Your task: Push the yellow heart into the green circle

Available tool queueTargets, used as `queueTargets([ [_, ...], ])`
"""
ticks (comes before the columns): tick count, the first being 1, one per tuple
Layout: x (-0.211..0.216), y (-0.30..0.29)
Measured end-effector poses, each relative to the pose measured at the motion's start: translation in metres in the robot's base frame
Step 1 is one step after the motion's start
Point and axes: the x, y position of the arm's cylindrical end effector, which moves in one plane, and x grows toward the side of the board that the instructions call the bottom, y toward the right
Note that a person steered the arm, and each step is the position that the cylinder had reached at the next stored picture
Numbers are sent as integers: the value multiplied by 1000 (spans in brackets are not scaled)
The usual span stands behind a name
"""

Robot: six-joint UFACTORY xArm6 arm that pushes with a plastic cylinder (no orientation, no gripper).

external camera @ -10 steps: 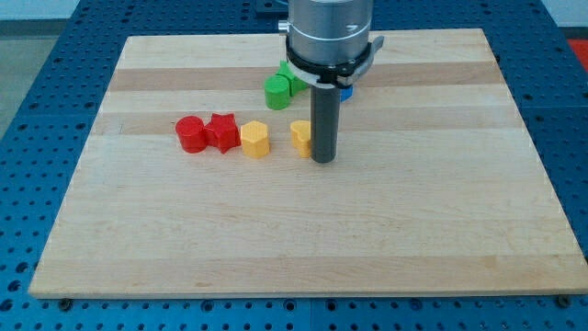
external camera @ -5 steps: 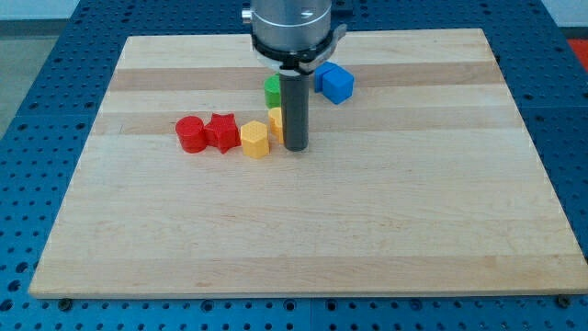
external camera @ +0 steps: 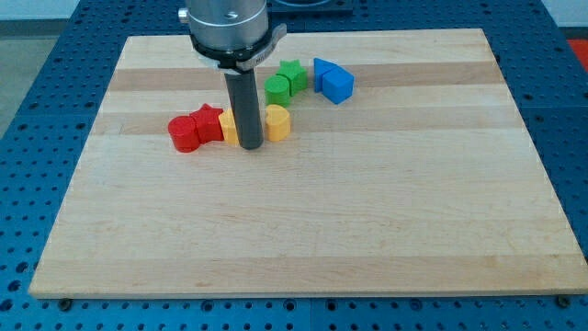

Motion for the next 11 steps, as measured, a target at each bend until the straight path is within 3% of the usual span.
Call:
queueTargets([
  [4, 7, 53],
  [11, -27, 55],
])
